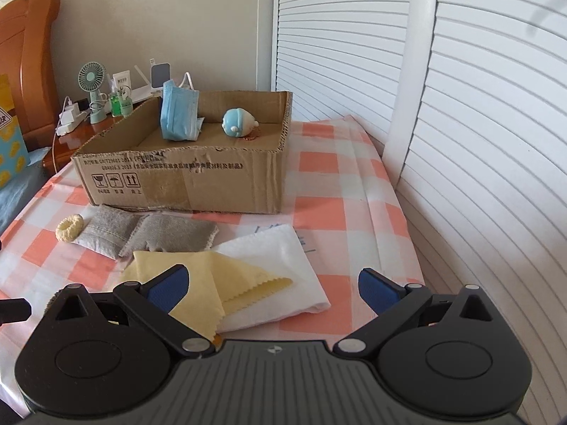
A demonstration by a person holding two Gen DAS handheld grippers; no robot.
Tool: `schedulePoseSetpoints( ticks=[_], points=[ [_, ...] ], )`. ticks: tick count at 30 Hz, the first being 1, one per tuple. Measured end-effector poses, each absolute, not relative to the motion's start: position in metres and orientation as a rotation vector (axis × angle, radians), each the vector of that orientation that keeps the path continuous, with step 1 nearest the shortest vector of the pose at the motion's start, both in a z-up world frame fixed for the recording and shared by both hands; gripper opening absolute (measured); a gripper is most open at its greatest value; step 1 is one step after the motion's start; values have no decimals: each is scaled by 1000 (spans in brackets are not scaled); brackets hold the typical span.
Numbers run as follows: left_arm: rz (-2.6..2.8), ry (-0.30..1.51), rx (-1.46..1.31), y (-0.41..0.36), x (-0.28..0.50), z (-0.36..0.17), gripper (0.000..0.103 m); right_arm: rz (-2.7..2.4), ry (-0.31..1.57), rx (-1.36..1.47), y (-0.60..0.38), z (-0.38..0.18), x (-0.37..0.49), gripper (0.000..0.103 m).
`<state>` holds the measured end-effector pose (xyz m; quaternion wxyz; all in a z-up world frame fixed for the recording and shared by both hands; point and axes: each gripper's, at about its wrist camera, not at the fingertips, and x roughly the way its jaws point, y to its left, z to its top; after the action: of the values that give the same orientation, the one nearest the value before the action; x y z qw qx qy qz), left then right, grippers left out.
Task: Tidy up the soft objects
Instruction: 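Move the left tool to the brown hair tie and close on it, then lift the brown hair tie with the left tool while the right tool grasps the yellow cloth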
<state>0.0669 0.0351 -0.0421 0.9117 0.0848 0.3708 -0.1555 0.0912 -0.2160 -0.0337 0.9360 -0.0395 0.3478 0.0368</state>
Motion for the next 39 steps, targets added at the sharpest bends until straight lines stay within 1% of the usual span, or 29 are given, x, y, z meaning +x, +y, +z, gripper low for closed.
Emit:
schedulePoseSetpoints(
  ticks=[4, 8, 15, 24, 28, 31, 33, 35, 36, 38, 39],
  points=[
    [-324, 794, 181, 31, 70, -50, 102, 39, 739, -76, -223, -45, 93, 103],
    [-333, 812, 188, 26, 72, -54, 102, 109, 774, -80, -214, -57, 86, 103],
    [-335, 835, 196, 20, 79, -62, 102, 183, 796, -165, -190, -73, 75, 103],
    [-300, 882, 181, 22, 92, -79, 102, 314, 760, -230, -183, -79, 52, 103],
    [-288, 874, 161, 24, 93, -80, 102, 341, 744, -228, -179, -80, 50, 103],
    [-296, 861, 167, 24, 91, -80, 97, 347, 732, -224, -179, -82, 50, 103],
    [-321, 851, 166, 23, 90, -79, 89, 352, 726, -224, -180, -82, 50, 103],
    [-345, 844, 156, 21, 89, -78, 76, 355, 718, -223, -180, -83, 49, 103],
    [-360, 841, 150, 21, 88, -78, 72, 355, 715, -222, -180, -83, 48, 103],
    [-386, 836, 137, 19, 88, -77, 56, 355, 712, -222, -181, -83, 48, 103],
    [-400, 832, 137, 18, 87, -77, 54, 355, 712, -221, -181, -83, 48, 103]
  ],
)
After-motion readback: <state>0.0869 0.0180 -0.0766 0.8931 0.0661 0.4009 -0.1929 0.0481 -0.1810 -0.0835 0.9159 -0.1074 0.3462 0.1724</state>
